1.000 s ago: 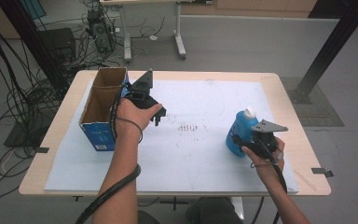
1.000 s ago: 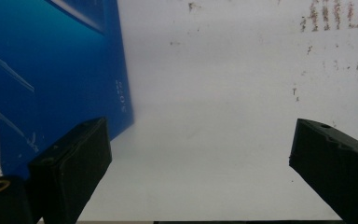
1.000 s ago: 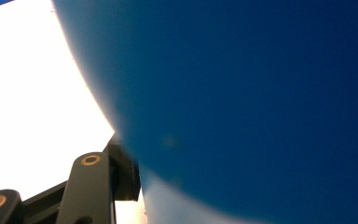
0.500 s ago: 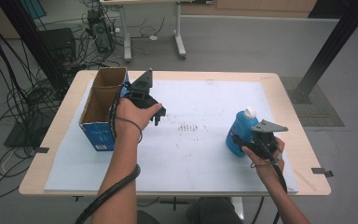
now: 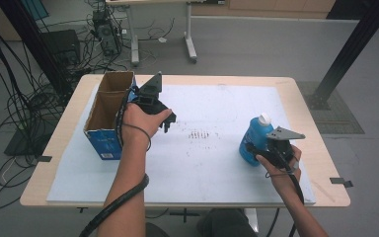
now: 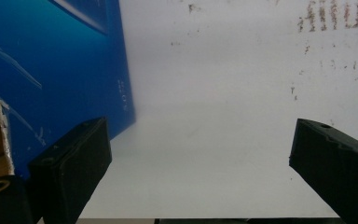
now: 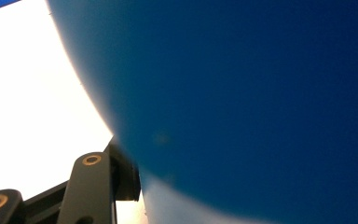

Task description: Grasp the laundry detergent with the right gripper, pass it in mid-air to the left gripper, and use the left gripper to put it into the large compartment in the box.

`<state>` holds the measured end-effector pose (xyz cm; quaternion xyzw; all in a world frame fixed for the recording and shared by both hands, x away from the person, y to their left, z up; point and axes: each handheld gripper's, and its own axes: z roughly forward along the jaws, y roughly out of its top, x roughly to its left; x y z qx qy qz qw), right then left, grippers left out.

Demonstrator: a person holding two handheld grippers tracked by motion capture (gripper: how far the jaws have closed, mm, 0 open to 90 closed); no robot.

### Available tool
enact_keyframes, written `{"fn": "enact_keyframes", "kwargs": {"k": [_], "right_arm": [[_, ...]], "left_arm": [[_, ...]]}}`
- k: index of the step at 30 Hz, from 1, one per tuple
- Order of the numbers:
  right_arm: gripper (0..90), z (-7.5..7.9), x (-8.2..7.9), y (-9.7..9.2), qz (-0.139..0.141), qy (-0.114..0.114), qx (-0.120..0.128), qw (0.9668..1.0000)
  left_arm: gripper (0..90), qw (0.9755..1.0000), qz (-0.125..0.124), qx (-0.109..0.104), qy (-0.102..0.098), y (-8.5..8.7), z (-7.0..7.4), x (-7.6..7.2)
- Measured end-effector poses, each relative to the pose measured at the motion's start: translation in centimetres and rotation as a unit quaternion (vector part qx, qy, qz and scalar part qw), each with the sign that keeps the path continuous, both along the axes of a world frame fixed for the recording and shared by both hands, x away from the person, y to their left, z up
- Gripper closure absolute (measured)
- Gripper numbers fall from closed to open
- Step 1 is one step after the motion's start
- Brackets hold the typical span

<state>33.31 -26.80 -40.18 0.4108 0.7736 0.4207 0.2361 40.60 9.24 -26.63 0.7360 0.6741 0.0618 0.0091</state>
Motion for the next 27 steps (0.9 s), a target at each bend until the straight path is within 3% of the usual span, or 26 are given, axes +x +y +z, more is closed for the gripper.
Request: {"fn": "enact_keyframes", "kwargs": {"k": [27], "right_arm": [[43.1, 0.00, 0.01, -0.05, 0.001, 0.000, 0.001, 1.0000]], "left_arm": [[5.9, 1.0000, -0.001, 0.003, 0.001, -0.08, 0.00, -0.04]]}}
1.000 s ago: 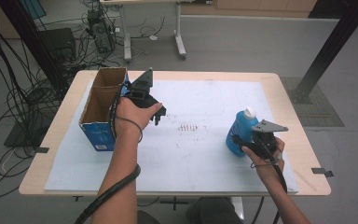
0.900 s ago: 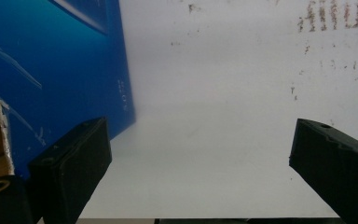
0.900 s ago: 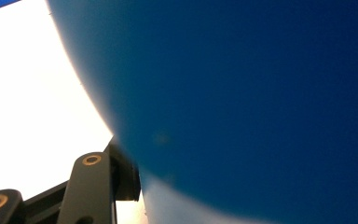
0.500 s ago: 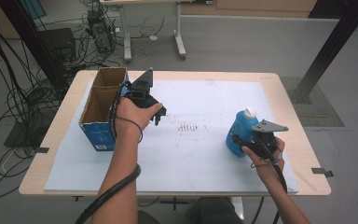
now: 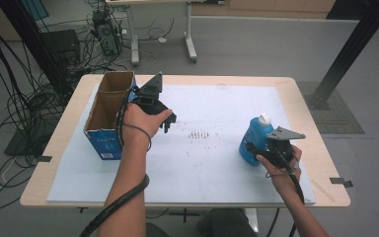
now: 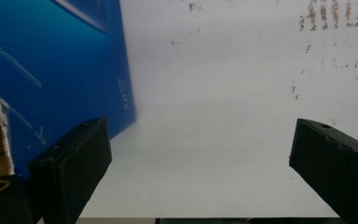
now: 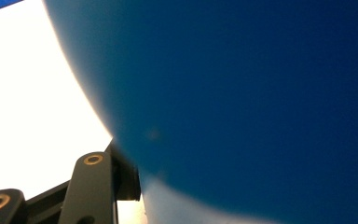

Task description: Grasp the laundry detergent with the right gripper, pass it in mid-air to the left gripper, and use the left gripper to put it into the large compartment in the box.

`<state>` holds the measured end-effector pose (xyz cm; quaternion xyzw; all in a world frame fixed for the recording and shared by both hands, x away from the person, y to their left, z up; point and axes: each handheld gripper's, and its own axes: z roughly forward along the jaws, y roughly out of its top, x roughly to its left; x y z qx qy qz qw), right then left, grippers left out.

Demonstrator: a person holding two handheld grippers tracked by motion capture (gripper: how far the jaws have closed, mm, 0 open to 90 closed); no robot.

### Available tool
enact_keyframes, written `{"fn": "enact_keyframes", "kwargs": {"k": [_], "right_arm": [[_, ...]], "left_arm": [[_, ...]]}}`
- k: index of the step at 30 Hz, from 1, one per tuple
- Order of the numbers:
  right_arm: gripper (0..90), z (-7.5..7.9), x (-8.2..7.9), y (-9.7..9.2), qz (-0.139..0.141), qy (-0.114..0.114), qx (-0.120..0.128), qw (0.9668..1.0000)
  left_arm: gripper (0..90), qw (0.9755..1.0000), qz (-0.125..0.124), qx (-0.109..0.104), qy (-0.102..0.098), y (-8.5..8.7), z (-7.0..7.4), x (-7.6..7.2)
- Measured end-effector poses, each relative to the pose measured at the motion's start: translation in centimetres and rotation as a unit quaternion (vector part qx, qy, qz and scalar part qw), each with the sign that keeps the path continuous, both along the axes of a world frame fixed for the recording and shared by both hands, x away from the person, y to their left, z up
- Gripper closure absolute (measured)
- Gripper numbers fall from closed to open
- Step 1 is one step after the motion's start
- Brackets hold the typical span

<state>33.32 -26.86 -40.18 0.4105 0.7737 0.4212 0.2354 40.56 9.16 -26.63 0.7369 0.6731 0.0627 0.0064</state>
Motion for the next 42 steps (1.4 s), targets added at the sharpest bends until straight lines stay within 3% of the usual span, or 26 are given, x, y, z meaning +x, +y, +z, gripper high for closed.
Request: {"fn": "enact_keyframes", "kwargs": {"k": [42], "right_arm": [[43.8, 0.01, 0.07, -0.13, 0.005, 0.000, 0.003, 1.0000]], "left_arm": [[6.0, 1.0000, -0.010, -0.002, 0.001, 0.13, 0.24, 0.28]]}}
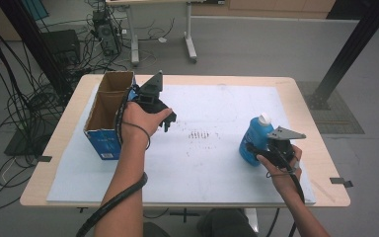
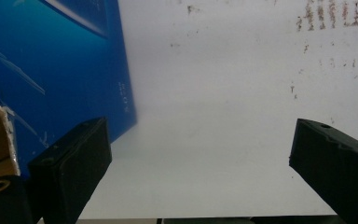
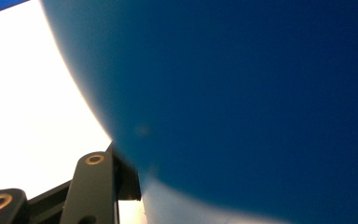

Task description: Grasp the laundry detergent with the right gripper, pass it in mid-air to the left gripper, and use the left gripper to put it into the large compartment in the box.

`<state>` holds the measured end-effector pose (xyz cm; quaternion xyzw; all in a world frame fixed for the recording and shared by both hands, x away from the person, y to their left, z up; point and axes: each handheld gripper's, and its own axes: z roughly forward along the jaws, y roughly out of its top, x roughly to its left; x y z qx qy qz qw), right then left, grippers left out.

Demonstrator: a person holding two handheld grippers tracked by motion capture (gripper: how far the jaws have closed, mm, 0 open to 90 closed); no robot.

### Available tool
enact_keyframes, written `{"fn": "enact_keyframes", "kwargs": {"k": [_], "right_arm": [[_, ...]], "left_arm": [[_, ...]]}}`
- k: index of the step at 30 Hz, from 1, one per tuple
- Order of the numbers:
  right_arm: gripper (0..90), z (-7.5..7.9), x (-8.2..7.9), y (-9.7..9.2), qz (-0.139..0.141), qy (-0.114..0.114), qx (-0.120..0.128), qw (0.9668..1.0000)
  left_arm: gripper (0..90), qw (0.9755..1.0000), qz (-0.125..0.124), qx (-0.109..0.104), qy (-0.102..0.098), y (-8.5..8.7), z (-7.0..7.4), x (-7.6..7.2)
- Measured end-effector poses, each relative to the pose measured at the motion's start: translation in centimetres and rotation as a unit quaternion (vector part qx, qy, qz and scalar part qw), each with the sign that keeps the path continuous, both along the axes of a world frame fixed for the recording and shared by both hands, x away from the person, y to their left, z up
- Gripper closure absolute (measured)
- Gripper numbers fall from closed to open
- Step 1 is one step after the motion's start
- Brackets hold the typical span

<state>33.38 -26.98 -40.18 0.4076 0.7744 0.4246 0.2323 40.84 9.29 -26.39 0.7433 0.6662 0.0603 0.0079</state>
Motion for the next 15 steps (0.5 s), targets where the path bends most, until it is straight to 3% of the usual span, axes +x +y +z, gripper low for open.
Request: {"fn": "enact_keyframes", "kwargs": {"k": [15], "right_arm": [[44.0, 0.14, 0.25, -0.15, 0.006, 0.007, 0.001, 1.0000]], "left_arm": [[5.9, 0.9994, -0.028, -0.020, 0.002, -0.71, 0.30, 0.12]]}}
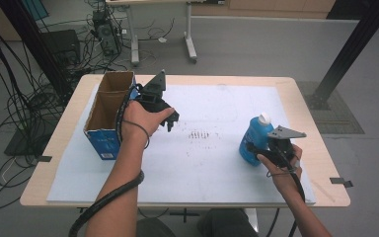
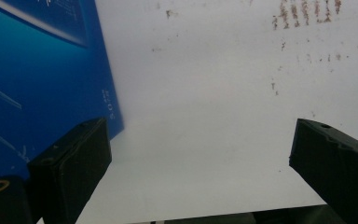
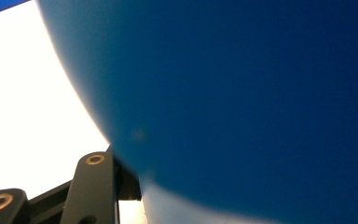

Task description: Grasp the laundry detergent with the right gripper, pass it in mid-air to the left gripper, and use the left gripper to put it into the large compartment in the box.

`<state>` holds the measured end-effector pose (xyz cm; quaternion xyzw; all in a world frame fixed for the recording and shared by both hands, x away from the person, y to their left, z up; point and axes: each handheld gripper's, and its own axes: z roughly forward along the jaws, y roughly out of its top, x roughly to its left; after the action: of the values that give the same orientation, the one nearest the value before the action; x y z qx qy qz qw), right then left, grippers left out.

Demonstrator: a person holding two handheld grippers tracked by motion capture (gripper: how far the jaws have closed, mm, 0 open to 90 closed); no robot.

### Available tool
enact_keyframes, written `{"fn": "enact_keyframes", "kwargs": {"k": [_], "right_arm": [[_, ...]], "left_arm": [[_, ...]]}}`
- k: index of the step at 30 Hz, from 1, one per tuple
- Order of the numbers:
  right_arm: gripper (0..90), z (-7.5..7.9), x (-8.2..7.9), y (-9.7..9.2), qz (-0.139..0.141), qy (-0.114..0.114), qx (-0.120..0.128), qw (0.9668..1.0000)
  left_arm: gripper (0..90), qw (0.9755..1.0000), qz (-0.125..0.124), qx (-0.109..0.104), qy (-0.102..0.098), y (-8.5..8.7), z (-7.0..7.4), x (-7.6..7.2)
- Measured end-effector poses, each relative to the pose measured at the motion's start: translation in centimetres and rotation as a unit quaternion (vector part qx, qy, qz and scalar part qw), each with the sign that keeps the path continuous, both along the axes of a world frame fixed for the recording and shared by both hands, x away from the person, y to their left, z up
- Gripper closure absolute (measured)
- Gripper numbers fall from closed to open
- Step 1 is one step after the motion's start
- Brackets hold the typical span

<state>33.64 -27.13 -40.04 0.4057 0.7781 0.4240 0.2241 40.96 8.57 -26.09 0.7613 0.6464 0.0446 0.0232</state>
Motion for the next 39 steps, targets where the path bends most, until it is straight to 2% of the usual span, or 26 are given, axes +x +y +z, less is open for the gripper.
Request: {"fn": "enact_keyframes", "kwargs": {"k": [6, 9, 13, 17, 19, 20, 21, 23, 24, 27, 28, 29, 30, 32, 33, 34, 36, 37, 38, 39], "right_arm": [[44.1, 0.2, 0.3, -0.2, 0.006, 0.010, 0.002, 0.9999], [44.1, 0.7, 0.5, -0.2, 0.009, 0.017, 0.011, 0.9997], [44.1, 2.0, 1.0, -0.1, 0.028, 0.025, 0.015, 0.9992], [44.0, 3.2, 1.6, 0.0, 0.043, 0.035, 0.016, 0.9984], [43.9, 4.4, 2.4, 0.1, 0.055, 0.045, 0.019, 0.9973], [43.9, 4.7, 2.7, 0.1, 0.060, 0.048, 0.018, 0.9969], [43.9, 4.7, 2.7, 0.1, 0.060, 0.048, 0.018, 0.9969], [44.0, 5.7, 3.5, 0.4, 0.074, 0.059, 0.018, 0.9954], [44.0, 6.0, 3.9, 0.6, 0.079, 0.062, 0.017, 0.9948], [43.9, 6.6, 4.6, 0.9, 0.090, 0.069, 0.015, 0.9935], [43.9, 7.1, 5.3, 1.4, 0.100, 0.075, 0.013, 0.9921], [43.9, 7.1, 5.3, 1.4, 0.100, 0.075, 0.013, 0.9921], [43.9, 7.6, 5.8, 1.9, 0.111, 0.078, 0.011, 0.9906], [43.9, 7.9, 6.3, 2.5, 0.120, 0.082, 0.009, 0.9894], [43.9, 8.1, 6.6, 2.8, 0.124, 0.083, 0.008, 0.9887], [43.9, 8.1, 6.6, 2.8, 0.124, 0.083, 0.008, 0.9887], [43.9, 8.7, 7.1, 4.0, 0.142, 0.086, 0.003, 0.9862], [43.9, 8.8, 7.2, 4.4, 0.149, 0.090, 0.003, 0.9847], [43.9, 8.8, 7.2, 4.4, 0.149, 0.090, 0.003, 0.9847], [43.8, 9.0, 7.4, 4.8, 0.156, 0.094, 0.001, 0.9832]], "left_arm": [[5.8, 0.9997, -0.020, -0.010, -0.001, -0.1, 1.0, 0.0], [5.8, 0.9995, -0.031, -0.011, 0.000, -0.2, 1.4, 0.1], [5.8, 0.9979, -0.065, -0.008, -0.002, -0.6, 2.7, 0.4], [5.7, 0.9966, -0.082, -0.007, -0.005, -0.7, 3.5, 0.7], [5.6, 0.9948, -0.102, -0.004, -0.004, -0.7, 4.1, 1.1], [5.5, 0.9948, -0.102, -0.004, -0.004, -0.7, 4.1, 1.1], [5.5, 0.9941, -0.108, -0.005, -0.002, -0.7, 4.3, 1.2], [5.5, 0.9912, -0.132, -0.004, 0.005, -0.7, 4.8, 1.5], [5.5, 0.9912, -0.132, -0.004, 0.005, -0.7, 4.8, 1.5], [5.5, 0.9882, -0.153, 0.002, 0.008, -0.7, 5.4, 1.8], [5.6, 0.9864, -0.164, 0.004, 0.005, -0.7, 5.9, 1.9], [5.7, 0.9864, -0.164, 0.004, 0.005, -0.7, 5.9, 1.9], [5.8, 0.9844, -0.176, 0.010, 0.006, -0.6, 6.4, 2.0], [5.9, 0.9821, -0.188, 0.015, 0.005, -0.4, 6.9, 2.1], [5.9, 0.9821, -0.188, 0.015, 0.005, -0.4, 6.9, 2.1], [5.9, 0.9811, -0.193, 0.014, 0.005, -0.4, 7.2, 2.1], [5.9, 0.9777, -0.209, 0.020, 0.002, -0.2, 7.9, 2.2], [5.9, 0.9777, -0.209, 0.020, 0.002, -0.2, 7.9, 2.2], [5.9, 0.9765, -0.215, 0.021, 0.002, -0.1, 8.2, 2.2], [5.8, 0.9745, -0.223, 0.023, 0.000, -0.1, 8.4, 2.2]]}}
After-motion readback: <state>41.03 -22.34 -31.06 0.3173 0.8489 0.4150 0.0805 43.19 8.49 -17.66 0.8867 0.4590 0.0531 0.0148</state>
